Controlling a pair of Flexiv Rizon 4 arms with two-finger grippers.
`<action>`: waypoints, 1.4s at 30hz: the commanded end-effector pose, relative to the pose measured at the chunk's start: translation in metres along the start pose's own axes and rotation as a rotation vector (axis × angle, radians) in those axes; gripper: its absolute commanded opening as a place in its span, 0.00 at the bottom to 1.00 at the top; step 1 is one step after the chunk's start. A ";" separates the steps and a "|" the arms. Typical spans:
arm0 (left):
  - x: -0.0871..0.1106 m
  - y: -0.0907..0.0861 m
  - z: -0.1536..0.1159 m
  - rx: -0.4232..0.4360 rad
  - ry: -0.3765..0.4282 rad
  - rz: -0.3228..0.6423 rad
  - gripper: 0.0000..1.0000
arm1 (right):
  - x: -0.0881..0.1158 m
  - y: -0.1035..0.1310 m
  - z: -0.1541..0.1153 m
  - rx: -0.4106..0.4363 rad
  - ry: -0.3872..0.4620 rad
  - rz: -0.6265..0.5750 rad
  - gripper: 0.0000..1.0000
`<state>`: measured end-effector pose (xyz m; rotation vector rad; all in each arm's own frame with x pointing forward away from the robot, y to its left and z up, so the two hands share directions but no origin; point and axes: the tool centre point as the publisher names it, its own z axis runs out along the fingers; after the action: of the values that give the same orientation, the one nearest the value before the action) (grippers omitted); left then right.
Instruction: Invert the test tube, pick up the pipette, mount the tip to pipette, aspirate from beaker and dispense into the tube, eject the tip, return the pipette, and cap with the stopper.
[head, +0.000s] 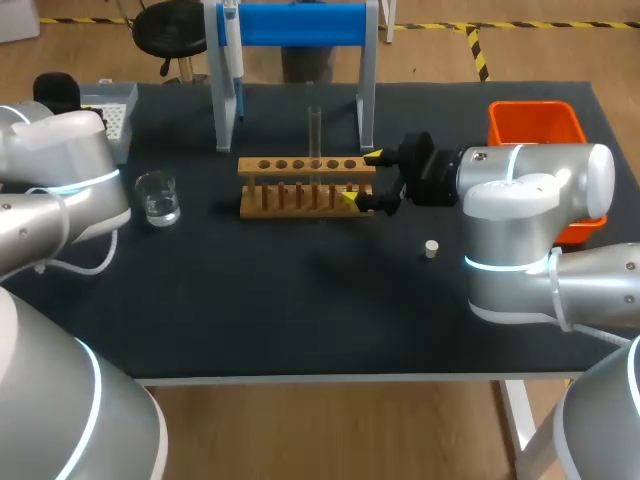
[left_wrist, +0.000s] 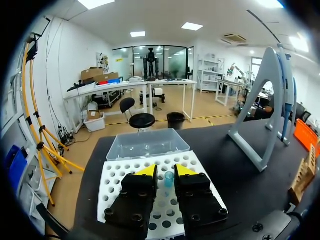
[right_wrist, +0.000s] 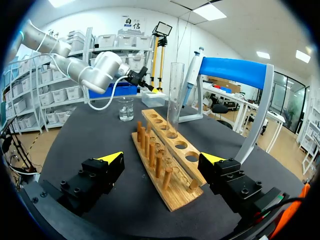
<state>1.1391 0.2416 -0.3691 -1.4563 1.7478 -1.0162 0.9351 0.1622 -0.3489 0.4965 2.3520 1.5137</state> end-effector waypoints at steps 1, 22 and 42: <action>-0.001 0.000 0.004 -0.009 0.006 0.000 0.12 | 0.000 0.000 0.000 0.000 -0.001 0.000 1.00; 0.000 -0.005 0.000 -0.005 -0.002 0.007 0.00 | 0.000 0.000 0.000 0.000 -0.001 0.000 1.00; -0.002 -0.025 -0.015 0.028 -0.037 0.032 0.00 | 0.000 0.000 0.000 0.000 -0.001 0.000 1.00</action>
<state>1.1419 0.2432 -0.3432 -1.4190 1.7298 -0.9871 0.9351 0.1622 -0.3489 0.4965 2.3520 1.5137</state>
